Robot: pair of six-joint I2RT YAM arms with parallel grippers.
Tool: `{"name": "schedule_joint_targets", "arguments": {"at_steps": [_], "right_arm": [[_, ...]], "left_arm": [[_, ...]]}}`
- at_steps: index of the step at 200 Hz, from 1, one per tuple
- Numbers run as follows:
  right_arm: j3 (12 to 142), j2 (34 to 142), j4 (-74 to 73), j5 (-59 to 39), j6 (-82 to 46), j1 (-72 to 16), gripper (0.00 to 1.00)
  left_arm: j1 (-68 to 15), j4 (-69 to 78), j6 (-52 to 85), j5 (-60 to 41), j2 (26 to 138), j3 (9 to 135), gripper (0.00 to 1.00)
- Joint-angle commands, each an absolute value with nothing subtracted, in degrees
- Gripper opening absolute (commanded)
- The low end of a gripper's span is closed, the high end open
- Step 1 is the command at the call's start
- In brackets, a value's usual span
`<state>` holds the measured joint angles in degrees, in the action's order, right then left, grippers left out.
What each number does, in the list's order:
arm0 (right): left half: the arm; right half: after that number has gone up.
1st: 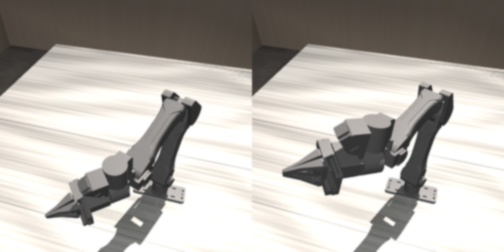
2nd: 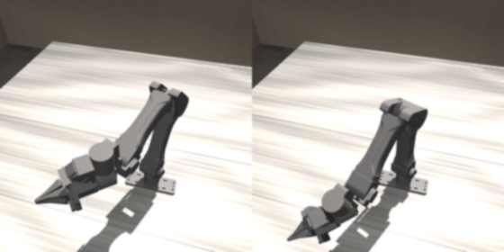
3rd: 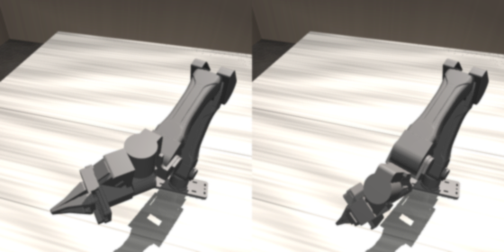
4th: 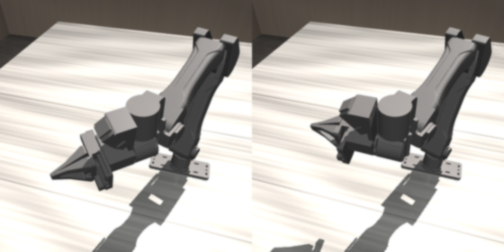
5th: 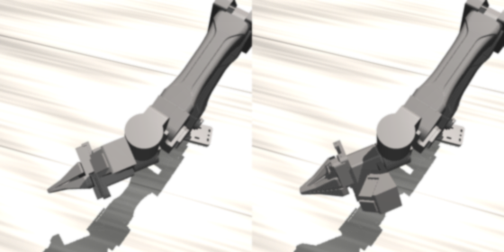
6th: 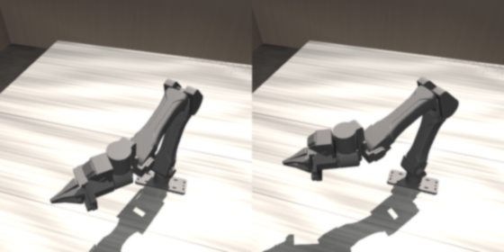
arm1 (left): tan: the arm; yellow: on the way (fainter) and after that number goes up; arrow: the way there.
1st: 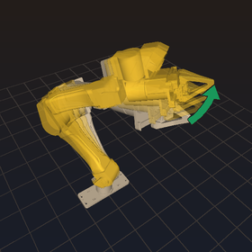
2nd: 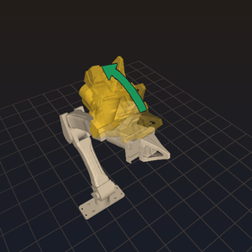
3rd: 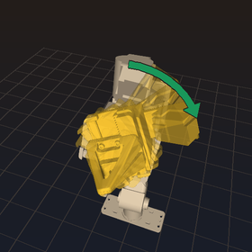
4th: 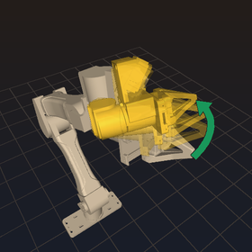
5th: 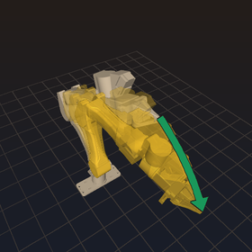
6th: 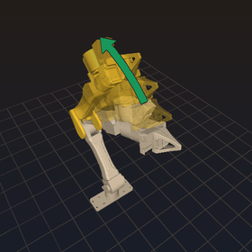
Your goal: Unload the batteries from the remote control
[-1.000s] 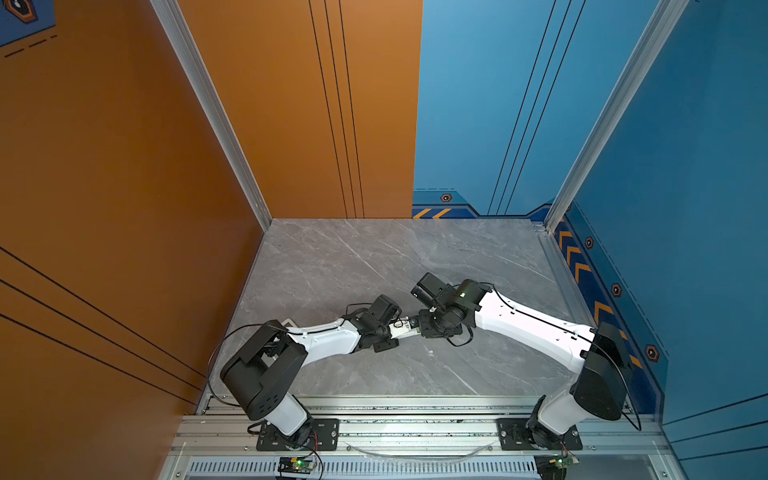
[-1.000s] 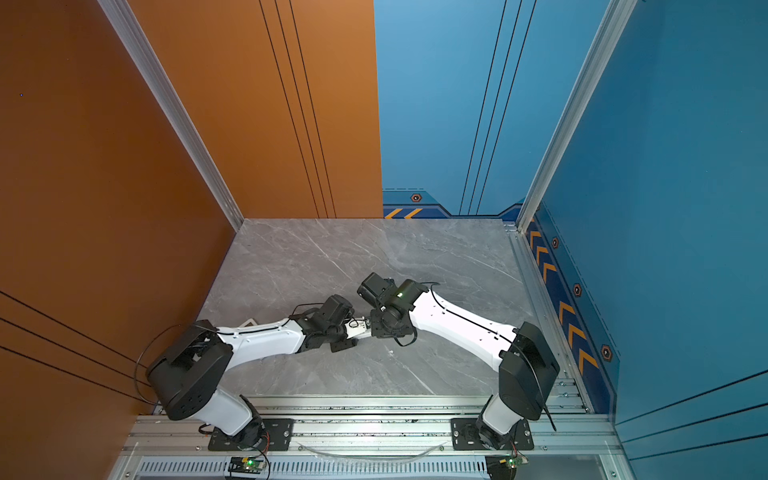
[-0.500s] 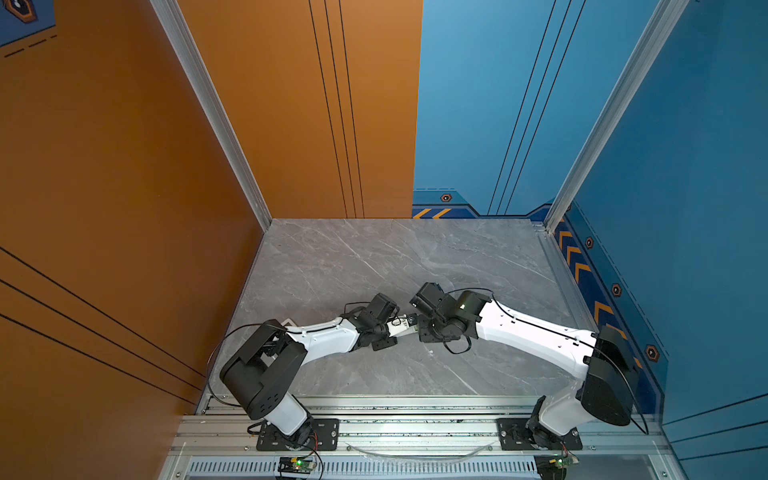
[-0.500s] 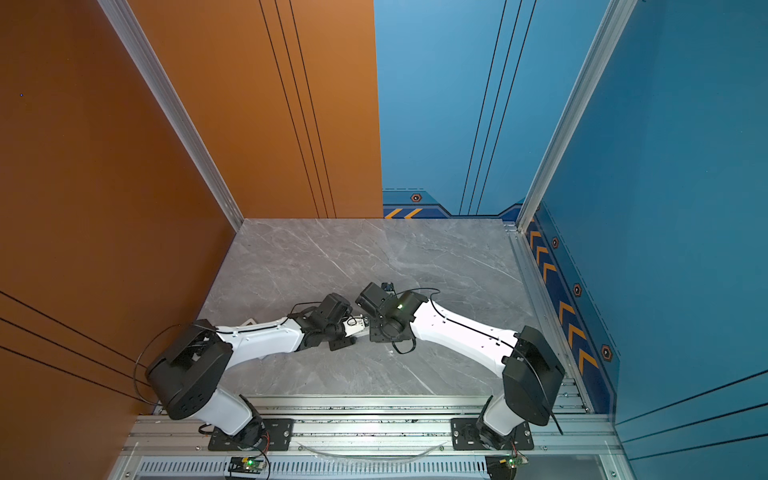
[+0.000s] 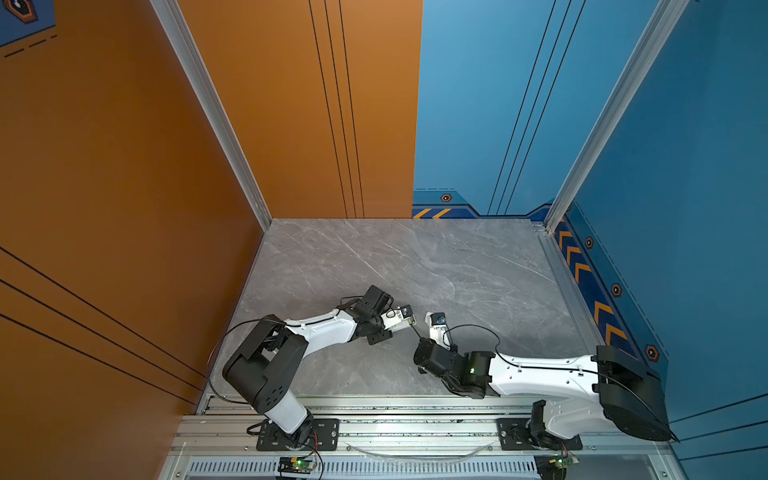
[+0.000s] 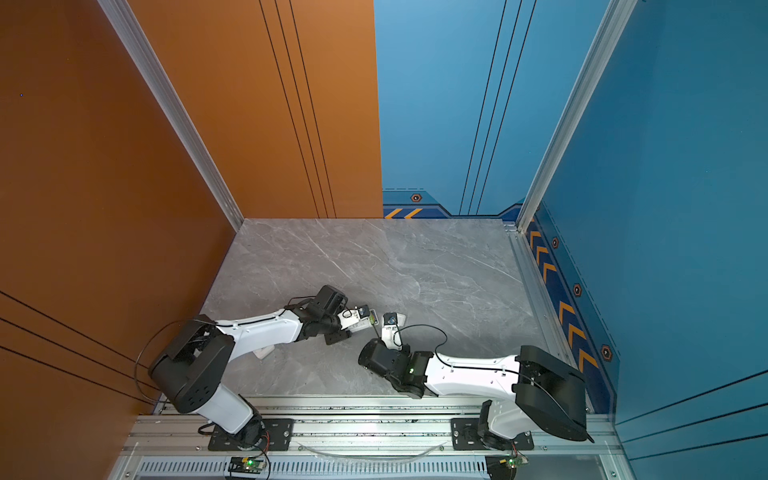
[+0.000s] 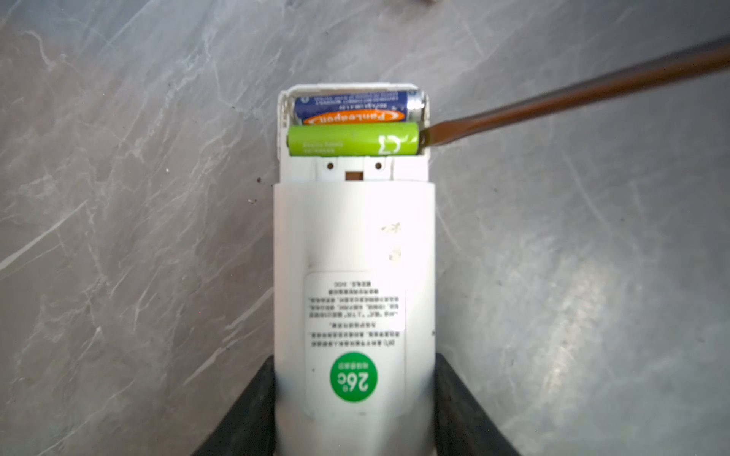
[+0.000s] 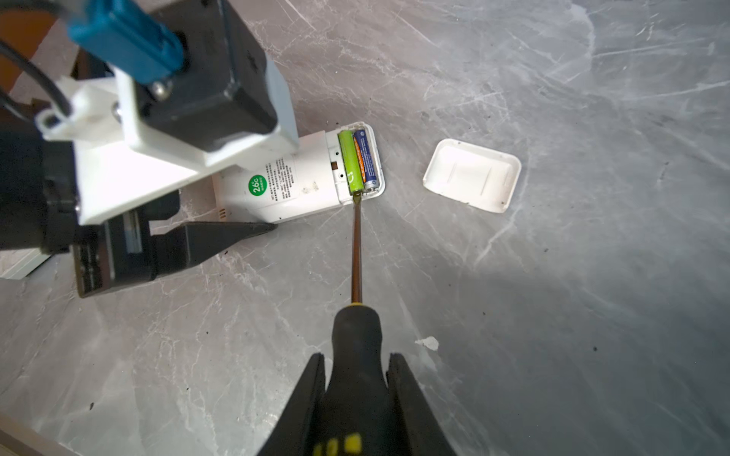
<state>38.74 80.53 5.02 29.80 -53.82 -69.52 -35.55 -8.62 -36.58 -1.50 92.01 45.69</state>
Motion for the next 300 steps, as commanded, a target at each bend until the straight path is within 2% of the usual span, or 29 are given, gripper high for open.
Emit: {"name": "schedule_joint_targets", "arguments": {"at_steps": [1, 96, 223, 300], "right_arm": [[34.79, 82.97, -6.9, 31.62, -52.04, -70.18, 0.0], [33.05, 82.37, -20.01, 36.21, -47.88, -70.93, 0.0], [32.81, 77.39, -15.93, 39.13, -47.18, -69.87, 0.0], [31.91, 73.22, -8.19, 40.51, -49.22, -69.95, 0.0]], "left_arm": [[-36.69, -17.57, -39.81, -8.6, 94.26, 44.92, 0.13], [-36.25, -18.37, -39.9, -9.57, 94.56, 45.51, 0.13], [-35.75, -18.74, -39.03, -8.62, 96.0, 46.62, 0.12], [-35.42, -17.53, -37.73, -7.53, 95.8, 46.28, 0.14]]}}
